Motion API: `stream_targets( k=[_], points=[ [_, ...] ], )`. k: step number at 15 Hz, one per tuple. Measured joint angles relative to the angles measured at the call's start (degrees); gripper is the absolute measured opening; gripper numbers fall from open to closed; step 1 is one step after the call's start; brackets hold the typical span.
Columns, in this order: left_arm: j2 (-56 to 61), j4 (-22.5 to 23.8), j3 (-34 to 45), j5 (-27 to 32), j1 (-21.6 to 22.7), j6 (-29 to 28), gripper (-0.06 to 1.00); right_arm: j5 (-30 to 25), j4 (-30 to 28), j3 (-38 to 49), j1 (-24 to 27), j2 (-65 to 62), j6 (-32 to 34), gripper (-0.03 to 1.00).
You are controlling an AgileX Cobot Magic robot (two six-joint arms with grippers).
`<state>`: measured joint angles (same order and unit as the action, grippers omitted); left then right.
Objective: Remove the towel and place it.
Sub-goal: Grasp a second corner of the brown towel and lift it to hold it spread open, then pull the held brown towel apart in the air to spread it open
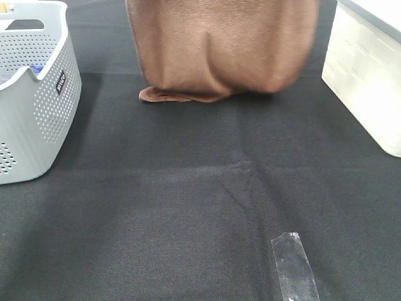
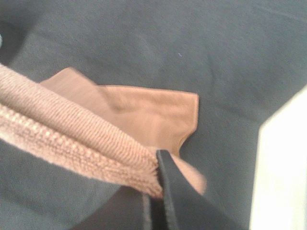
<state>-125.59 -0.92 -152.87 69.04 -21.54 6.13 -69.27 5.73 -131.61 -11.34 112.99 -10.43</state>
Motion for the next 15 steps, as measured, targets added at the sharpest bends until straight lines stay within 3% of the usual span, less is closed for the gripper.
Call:
stream_targets(
  k=[3, 9, 15],
  points=[
    [4.8, -3.2, 8.3, 0.1, -0.7, -0.5, 0.0, 0.0, -0.5, 12.3, 0.0, -9.0, 0.9, 0.01],
    [28.7, -8.4, 47.3, -0.5, -4.5, -3.1, 0.0, 0.2, 3.0, 43.6, -0.1, -34.3, 2.6, 0.01],
    [50.5, -16.6, 78.2, -3.3, -4.9, -6.7, 0.0, 0.5, 8.7, 63.9, -0.7, -49.6, 3.9, 0.01]
  ],
)
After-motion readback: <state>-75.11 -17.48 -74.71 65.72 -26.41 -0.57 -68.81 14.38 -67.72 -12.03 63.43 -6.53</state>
